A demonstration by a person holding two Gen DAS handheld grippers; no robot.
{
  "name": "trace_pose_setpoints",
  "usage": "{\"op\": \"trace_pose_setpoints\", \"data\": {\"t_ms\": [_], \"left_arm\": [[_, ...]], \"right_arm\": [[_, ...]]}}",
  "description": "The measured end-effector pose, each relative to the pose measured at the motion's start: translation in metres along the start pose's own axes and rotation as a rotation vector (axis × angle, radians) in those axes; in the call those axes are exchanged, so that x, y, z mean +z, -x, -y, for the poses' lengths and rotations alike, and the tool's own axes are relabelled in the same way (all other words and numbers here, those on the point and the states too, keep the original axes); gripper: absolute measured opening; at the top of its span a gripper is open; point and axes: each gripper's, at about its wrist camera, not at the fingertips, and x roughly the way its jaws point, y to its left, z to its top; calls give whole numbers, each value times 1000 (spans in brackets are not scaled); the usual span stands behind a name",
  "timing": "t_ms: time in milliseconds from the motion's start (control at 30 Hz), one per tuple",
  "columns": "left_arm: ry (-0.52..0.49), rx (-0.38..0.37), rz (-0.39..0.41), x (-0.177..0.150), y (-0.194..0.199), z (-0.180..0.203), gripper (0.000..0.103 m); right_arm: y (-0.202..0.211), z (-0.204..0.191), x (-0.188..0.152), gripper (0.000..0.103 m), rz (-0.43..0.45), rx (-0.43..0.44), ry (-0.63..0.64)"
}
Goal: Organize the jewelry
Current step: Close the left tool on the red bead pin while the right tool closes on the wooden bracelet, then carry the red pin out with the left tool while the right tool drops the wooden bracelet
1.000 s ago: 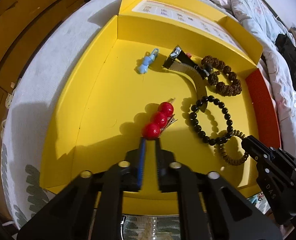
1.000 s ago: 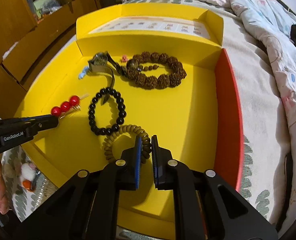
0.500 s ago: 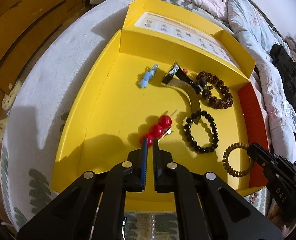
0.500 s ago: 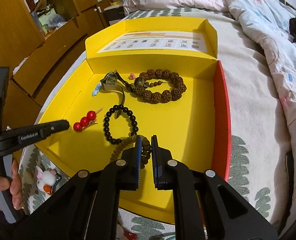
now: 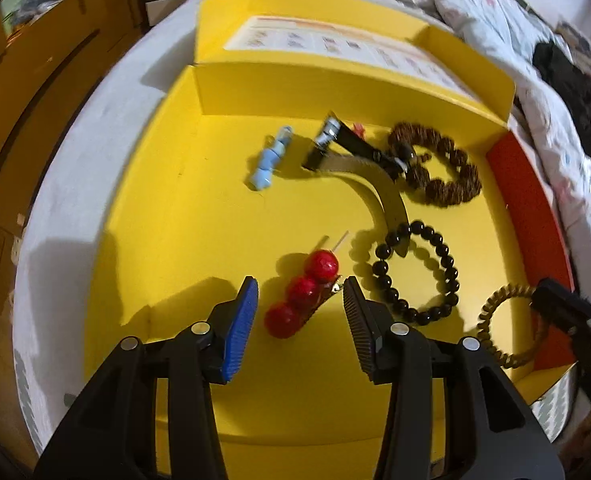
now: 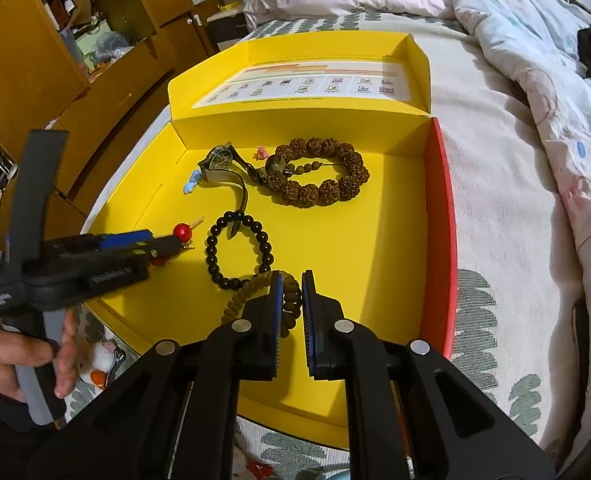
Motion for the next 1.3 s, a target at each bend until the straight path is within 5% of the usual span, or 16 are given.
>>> {"op": "trace_pose_setpoints", "data": {"t_ms": [133, 267, 533, 967, 1300], "left_arm": [[-13, 0, -20, 0, -9, 1, 44], [-25, 16, -10, -1, -10, 1, 23], [18, -20, -7, -1, -2, -7, 21], [23, -75, 79, -26, 67, -12, 21], [-50, -169, 44, -98, 109, 14, 21]], "right_arm": [[2, 1, 1, 10, 6, 4, -4], [13, 3, 2, 10, 29, 16, -14], [43, 19, 5, 10, 84, 38, -55], [108, 113, -18, 10, 156, -14, -229], [86, 145, -45, 10, 64, -50, -283]]}}
